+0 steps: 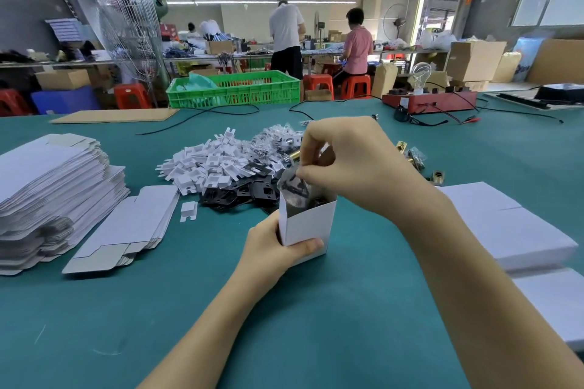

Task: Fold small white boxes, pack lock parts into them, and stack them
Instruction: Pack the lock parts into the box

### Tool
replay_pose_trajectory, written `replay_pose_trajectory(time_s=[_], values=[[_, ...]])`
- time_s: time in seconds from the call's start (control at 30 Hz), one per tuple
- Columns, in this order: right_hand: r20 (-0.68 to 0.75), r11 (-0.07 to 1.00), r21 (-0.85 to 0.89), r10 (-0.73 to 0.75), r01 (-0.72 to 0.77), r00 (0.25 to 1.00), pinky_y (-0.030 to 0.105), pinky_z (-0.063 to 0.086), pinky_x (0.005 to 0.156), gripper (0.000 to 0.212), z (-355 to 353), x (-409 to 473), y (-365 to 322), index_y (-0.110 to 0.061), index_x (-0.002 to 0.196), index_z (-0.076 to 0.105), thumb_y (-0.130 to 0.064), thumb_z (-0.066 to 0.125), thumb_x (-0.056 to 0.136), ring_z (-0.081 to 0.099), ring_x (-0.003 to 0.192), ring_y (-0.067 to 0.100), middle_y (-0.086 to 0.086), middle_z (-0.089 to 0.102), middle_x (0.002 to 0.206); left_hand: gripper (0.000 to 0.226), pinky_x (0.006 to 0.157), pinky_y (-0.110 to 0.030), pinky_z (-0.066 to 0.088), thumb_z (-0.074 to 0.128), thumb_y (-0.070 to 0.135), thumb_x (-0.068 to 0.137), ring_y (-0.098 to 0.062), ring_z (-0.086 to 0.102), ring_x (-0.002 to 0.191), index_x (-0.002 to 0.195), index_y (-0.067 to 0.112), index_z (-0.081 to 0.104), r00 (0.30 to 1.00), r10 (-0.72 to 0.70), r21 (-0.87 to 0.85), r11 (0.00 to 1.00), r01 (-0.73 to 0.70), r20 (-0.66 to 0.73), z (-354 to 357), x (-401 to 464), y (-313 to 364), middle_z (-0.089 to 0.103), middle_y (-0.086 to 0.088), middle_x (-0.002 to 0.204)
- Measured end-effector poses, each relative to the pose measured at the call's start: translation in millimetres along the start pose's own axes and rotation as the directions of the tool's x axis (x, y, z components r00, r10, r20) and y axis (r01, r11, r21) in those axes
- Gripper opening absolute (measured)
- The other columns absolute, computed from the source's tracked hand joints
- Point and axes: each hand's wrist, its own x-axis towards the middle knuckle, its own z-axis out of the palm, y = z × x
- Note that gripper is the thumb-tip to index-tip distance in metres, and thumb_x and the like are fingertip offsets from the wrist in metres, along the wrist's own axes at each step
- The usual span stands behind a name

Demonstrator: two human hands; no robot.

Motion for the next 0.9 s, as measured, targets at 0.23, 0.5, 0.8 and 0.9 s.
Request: replay_pose_trajectory(time_s=[0.23,0.5,0.8,0.9], values=[[0.223,0.995,0.009,0.092,-0.097,0.971,0.025,0.049,0.070,0.018,3.9,1.1,6.7,-0.016,0.097,0.066,-0.017,0.073,0.081,0.062,0.076,0.010,-0.001,0.068,0.085,0.040,0.067,-0.011,0.049,0.083,0.032,0.060,0.001,0.067,0.086,0.091,0.052,0.067,1.000,-0.024,-0.022,0.999,0.024,0.002,-1.0,0.8,0.6,0.073,0.018,0.093],[-0.038,0.983,0.114,0.149,-0.143,0.988,0.022,0.049,0.070,0.009,1.5,3.5,27.2,-0.013,0.085,0.071,-0.021,0.067,0.086,0.063,0.072,0.007,-0.002,0.069,0.075,0.036,0.075,-0.022,0.054,0.080,0.036,0.064,-0.008,0.069,0.093,0.095,0.048,0.068,0.999,-0.040,-0.077,0.996,0.039,-0.009,-0.7,3.2,-1.3,0.074,0.012,0.099],[0.148,0.469,0.734,0.595,-0.491,0.790,0.034,0.052,0.080,0.039,90.0,-8.2,65.2,-0.020,0.089,0.066,-0.044,0.037,0.101,0.065,0.082,0.013,-0.004,0.071,0.087,0.039,0.073,-0.021,0.055,0.076,0.020,0.072,-0.007,0.069,0.088,0.109,0.022,0.064,0.999,-0.052,-0.227,0.973,0.050,-0.004,-0.9,3.3,2.5,0.075,0.009,0.097],[0.276,0.318,0.764,0.626,-0.561,0.730,0.034,0.054,0.082,0.048,115.6,-22.9,60.9,-0.029,0.094,0.073,-0.057,0.034,0.097,0.069,0.091,0.011,-0.006,0.075,0.096,0.038,0.072,-0.018,0.053,0.078,0.012,0.079,-0.005,0.069,0.091,0.111,0.024,0.063,0.999,-0.045,-0.239,0.970,0.043,-0.003,-0.4,3.3,2.5,0.075,0.012,0.100]])
